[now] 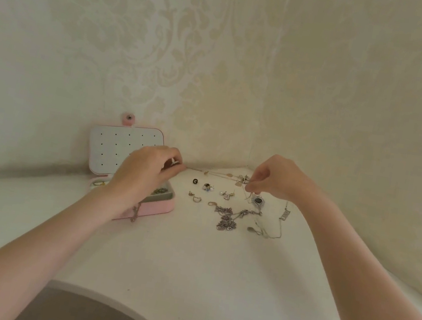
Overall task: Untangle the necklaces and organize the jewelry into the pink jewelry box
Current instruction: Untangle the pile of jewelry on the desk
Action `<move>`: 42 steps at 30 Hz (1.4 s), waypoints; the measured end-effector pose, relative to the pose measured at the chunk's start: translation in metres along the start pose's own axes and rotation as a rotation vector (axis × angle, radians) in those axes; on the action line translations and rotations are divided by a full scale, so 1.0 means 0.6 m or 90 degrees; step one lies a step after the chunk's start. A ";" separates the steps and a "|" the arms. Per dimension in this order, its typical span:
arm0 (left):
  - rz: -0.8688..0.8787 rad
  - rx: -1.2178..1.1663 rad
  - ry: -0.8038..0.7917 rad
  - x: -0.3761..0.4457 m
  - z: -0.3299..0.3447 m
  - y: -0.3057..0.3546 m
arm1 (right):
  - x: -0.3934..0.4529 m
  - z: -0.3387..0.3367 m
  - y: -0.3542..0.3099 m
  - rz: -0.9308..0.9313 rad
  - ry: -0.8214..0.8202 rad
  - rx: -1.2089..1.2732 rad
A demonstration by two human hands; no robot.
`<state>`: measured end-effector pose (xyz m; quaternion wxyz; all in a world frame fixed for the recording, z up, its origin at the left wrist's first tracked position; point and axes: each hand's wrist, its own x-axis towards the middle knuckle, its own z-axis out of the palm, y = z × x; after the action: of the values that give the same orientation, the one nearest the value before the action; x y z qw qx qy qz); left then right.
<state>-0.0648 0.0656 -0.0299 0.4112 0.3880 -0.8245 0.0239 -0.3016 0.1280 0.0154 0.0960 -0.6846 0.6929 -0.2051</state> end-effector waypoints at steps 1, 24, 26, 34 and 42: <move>-0.022 -0.018 -0.012 -0.001 0.001 0.000 | -0.002 -0.001 0.000 0.008 -0.018 0.011; -0.385 -0.501 -0.122 -0.014 0.009 0.039 | -0.023 -0.017 -0.008 -0.027 -0.010 0.583; -0.406 -0.523 -0.130 -0.013 0.013 0.040 | -0.024 -0.020 -0.009 -0.033 0.026 0.641; -0.466 -0.600 -0.243 -0.015 0.022 0.051 | -0.020 -0.027 -0.014 -0.018 0.133 0.735; -0.336 -0.376 -0.360 -0.031 0.028 0.039 | -0.023 -0.027 0.000 0.013 0.209 0.683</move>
<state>-0.0846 0.0873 -0.0472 0.2558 0.4417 -0.7489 -0.4226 -0.3078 0.1441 0.0277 0.3237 -0.4922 0.5043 -0.6314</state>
